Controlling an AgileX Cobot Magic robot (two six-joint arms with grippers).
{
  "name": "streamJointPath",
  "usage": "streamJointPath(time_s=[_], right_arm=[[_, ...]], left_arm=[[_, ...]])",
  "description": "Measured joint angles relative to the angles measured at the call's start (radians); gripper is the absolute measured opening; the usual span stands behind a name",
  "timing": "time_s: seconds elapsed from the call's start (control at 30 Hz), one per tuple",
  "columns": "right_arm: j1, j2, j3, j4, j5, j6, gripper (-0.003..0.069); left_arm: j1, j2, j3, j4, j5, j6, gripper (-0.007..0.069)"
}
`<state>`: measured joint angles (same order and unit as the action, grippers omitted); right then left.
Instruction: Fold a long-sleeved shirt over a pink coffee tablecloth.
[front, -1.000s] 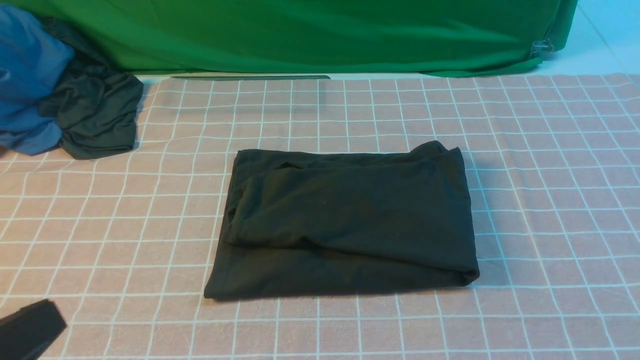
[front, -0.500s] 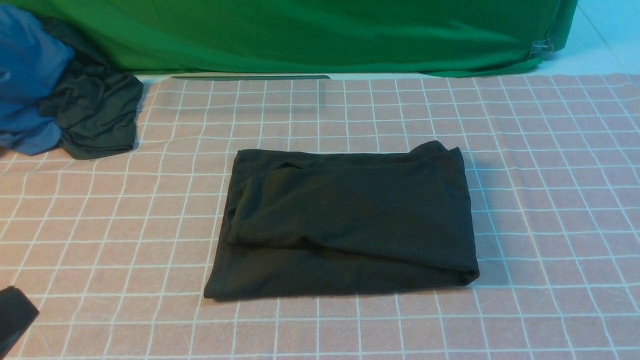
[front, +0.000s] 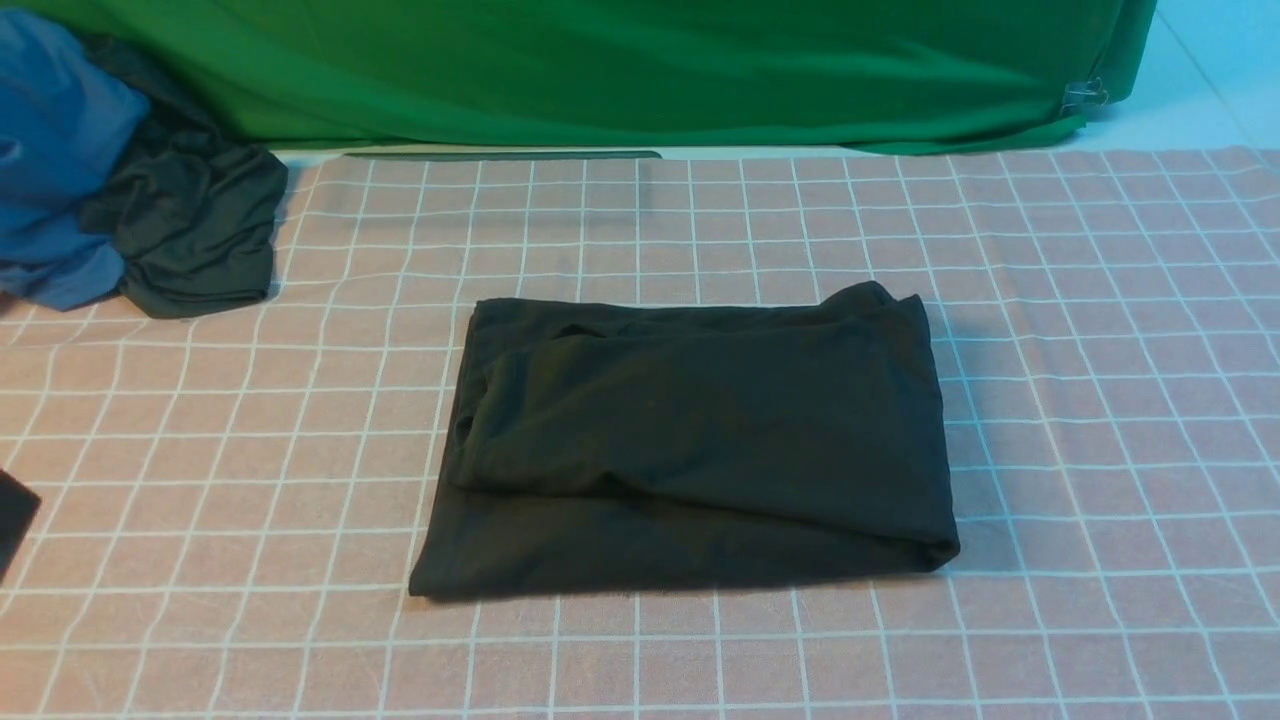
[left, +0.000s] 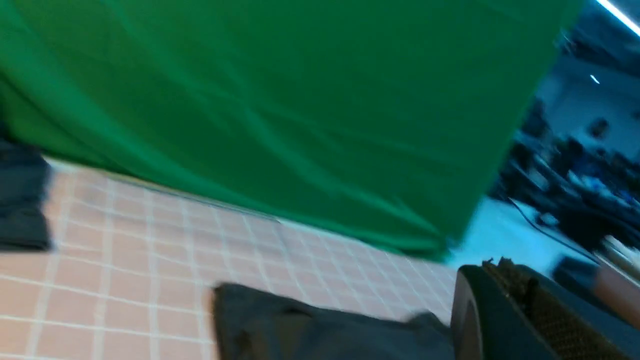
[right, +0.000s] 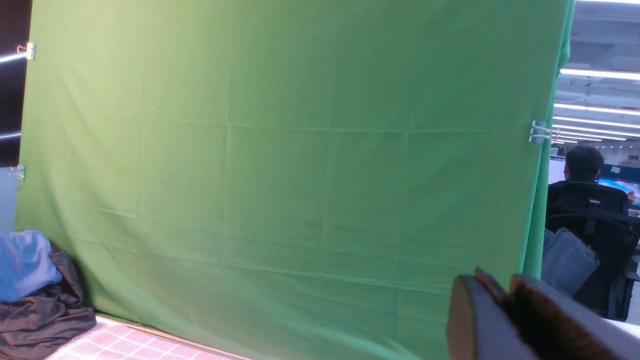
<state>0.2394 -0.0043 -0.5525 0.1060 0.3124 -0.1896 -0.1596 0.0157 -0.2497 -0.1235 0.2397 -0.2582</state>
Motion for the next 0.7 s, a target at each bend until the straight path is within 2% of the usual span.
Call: streamJointPath(time_s=[0.1, 0.2, 0.37, 0.7], right_arm=[[0.000, 0.000, 0.000, 0.000, 0.000, 0.001, 0.0140], [0.000, 0.000, 0.000, 0.000, 0.000, 0.001, 0.0145], [0.000, 0.000, 0.000, 0.000, 0.000, 0.001, 0.0154], [0.000, 0.000, 0.000, 0.000, 0.000, 0.001, 0.0176]], left_arm=[[0.132, 0.001, 0.137, -0.004, -0.046, 0.009, 0.0014], [0.198, 0.001, 0.227, 0.030, -0.054, 0.010, 0.0014], [0.209, -0.012, 0.257, 0.081, -0.004, 0.011, 0.0014], [0.209, -0.016, 0.257, 0.072, -0.059, 0.012, 0.0014]])
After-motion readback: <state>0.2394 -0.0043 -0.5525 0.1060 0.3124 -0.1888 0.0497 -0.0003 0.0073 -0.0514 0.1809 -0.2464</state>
